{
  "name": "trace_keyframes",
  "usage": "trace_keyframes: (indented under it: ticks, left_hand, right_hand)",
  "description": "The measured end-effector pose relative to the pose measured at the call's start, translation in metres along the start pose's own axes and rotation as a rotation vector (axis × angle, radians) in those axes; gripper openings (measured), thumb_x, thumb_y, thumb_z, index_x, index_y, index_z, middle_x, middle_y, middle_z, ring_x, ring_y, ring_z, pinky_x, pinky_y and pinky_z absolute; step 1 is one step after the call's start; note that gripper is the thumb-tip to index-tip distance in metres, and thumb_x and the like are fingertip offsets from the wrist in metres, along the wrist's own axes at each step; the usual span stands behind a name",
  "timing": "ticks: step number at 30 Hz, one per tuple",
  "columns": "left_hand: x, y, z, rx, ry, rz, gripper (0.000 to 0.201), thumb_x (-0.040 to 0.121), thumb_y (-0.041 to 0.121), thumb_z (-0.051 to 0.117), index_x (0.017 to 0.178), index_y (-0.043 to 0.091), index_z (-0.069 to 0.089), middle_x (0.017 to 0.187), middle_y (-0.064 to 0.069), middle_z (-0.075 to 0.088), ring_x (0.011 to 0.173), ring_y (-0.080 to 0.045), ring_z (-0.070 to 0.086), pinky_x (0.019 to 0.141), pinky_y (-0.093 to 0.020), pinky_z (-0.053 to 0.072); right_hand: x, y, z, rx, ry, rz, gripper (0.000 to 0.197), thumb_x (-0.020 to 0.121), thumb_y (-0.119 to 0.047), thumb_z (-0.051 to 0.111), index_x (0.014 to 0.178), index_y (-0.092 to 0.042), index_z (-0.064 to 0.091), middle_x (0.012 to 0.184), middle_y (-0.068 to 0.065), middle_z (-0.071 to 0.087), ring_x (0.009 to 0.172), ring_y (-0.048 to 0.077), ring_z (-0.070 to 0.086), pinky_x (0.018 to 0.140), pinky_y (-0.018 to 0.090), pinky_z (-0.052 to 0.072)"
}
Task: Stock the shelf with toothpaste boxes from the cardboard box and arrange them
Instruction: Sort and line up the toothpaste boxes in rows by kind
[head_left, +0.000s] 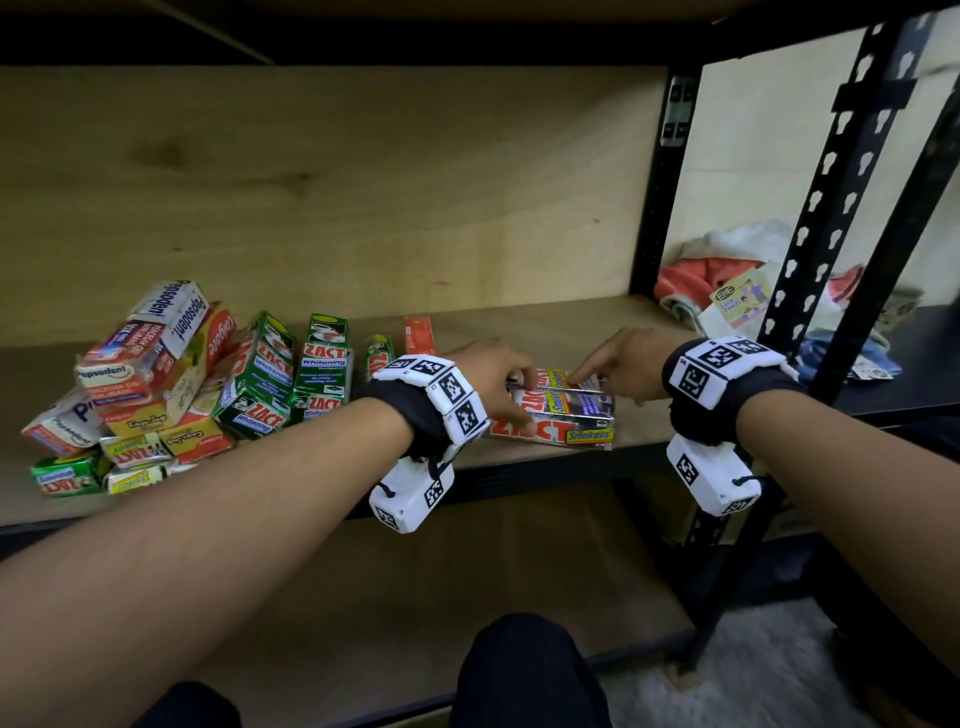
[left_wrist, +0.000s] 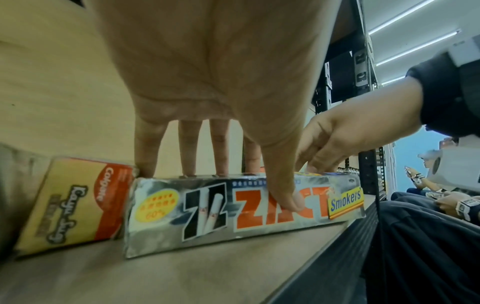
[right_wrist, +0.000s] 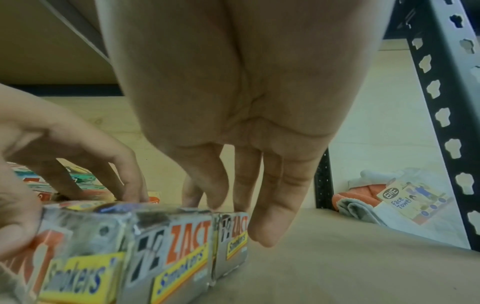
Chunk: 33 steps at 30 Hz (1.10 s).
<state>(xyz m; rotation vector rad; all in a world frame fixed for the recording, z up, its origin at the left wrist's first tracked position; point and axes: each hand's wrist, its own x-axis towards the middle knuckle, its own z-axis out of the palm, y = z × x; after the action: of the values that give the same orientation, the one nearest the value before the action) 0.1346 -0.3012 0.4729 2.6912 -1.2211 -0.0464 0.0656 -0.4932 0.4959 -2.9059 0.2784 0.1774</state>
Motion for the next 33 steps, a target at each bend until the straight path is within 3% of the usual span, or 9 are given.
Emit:
trace_keyframes:
  ticks: [4, 7, 9, 15, 17, 21, 26, 30, 33]
  left_hand:
    - [0.000, -0.003, -0.003, -0.036, -0.067, -0.001, 0.065, 0.067, 0.035, 0.088, 0.123, 0.024, 0.057, 0.123, 0.005, 0.059, 0.111, -0.016, 0.055, 0.084, -0.025, 0.042]
    - [-0.001, -0.013, -0.016, 0.012, -0.188, -0.003, 0.078, 0.070, 0.017, 0.086, 0.138, 0.025, 0.049, 0.135, 0.006, 0.054, 0.119, -0.015, 0.052, 0.086, -0.022, 0.038]
    - [-0.002, -0.020, -0.020, 0.057, -0.242, 0.003, 0.080, 0.074, 0.013, 0.083, 0.143, 0.028, 0.046, 0.139, 0.005, 0.052, 0.119, -0.013, 0.051, 0.084, -0.019, 0.035]
    - [-0.004, -0.026, -0.019, 0.043, -0.209, 0.035, 0.072, 0.078, 0.017, 0.081, 0.141, 0.033, 0.050, 0.141, 0.006, 0.052, 0.125, -0.016, 0.050, 0.093, -0.021, 0.037]
    - [-0.002, -0.025, -0.018, 0.041, -0.207, 0.065, 0.071, 0.079, 0.019, 0.080, 0.142, 0.031, 0.050, 0.140, 0.006, 0.054, 0.124, -0.015, 0.051, 0.091, -0.019, 0.037]
    - [0.003, -0.025, -0.017, 0.015, -0.221, 0.116, 0.066, 0.082, 0.020, 0.078, 0.142, 0.027, 0.050, 0.136, 0.005, 0.059, 0.118, -0.014, 0.056, 0.076, -0.012, 0.035]
    - [0.017, -0.027, -0.024, -0.030, -0.304, 0.122, 0.068, 0.086, 0.011, 0.074, 0.146, 0.018, 0.044, 0.144, 0.002, 0.050, 0.115, -0.002, 0.044, 0.068, 0.011, 0.026]
    - [0.033, -0.026, -0.029, 0.014, -0.399, 0.073, 0.073, 0.087, 0.016, 0.074, 0.149, 0.026, 0.039, 0.147, 0.004, 0.045, 0.121, -0.003, 0.042, 0.081, -0.007, 0.028]
    - [0.044, -0.023, -0.031, 0.048, -0.405, 0.069, 0.075, 0.085, 0.018, 0.075, 0.150, 0.026, 0.038, 0.149, 0.004, 0.043, 0.130, -0.006, 0.041, 0.091, -0.013, 0.028]
  right_hand:
    - [-0.010, -0.008, -0.005, -0.026, -0.079, -0.035, 0.030, 0.098, -0.035, 0.050, 0.121, -0.041, 0.068, 0.133, -0.009, 0.058, 0.104, 0.020, 0.060, 0.078, 0.032, 0.058]
    - [-0.009, -0.007, -0.005, -0.098, -0.170, -0.056, 0.064, 0.085, -0.065, 0.062, 0.141, -0.037, 0.053, 0.146, -0.006, 0.046, 0.115, 0.017, 0.051, 0.090, 0.032, 0.051]
    - [-0.008, -0.006, -0.005, -0.134, -0.188, -0.058, 0.078, 0.078, -0.061, 0.073, 0.147, -0.037, 0.045, 0.150, -0.003, 0.041, 0.122, 0.021, 0.049, 0.094, 0.034, 0.051]
    - [-0.004, 0.000, -0.008, -0.153, -0.222, -0.070, 0.076, 0.080, -0.038, 0.081, 0.146, -0.041, 0.044, 0.152, -0.001, 0.039, 0.135, 0.024, 0.044, 0.095, 0.038, 0.054]
    - [-0.003, -0.001, -0.010, -0.192, -0.212, -0.076, 0.074, 0.082, -0.035, 0.079, 0.147, -0.037, 0.044, 0.153, -0.002, 0.040, 0.137, 0.022, 0.042, 0.095, 0.029, 0.048]
    - [0.005, -0.003, -0.015, -0.299, -0.227, -0.061, 0.073, 0.086, -0.027, 0.076, 0.149, -0.034, 0.041, 0.152, 0.001, 0.043, 0.129, 0.017, 0.048, 0.055, 0.012, 0.041]
    - [0.029, -0.001, -0.016, -0.259, -0.209, -0.008, 0.072, 0.078, -0.002, 0.079, 0.139, -0.031, 0.055, 0.144, 0.001, 0.047, 0.090, 0.015, 0.058, 0.069, 0.023, 0.052]
    - [0.049, 0.005, -0.020, -0.188, -0.245, -0.012, 0.072, 0.067, 0.004, 0.085, 0.127, -0.029, 0.062, 0.128, 0.001, 0.054, 0.082, 0.012, 0.060, 0.053, 0.020, 0.050]
    - [0.060, 0.009, -0.022, -0.138, -0.246, 0.016, 0.069, 0.068, 0.006, 0.084, 0.124, -0.027, 0.064, 0.122, 0.000, 0.054, 0.069, 0.009, 0.058, 0.054, 0.021, 0.055]
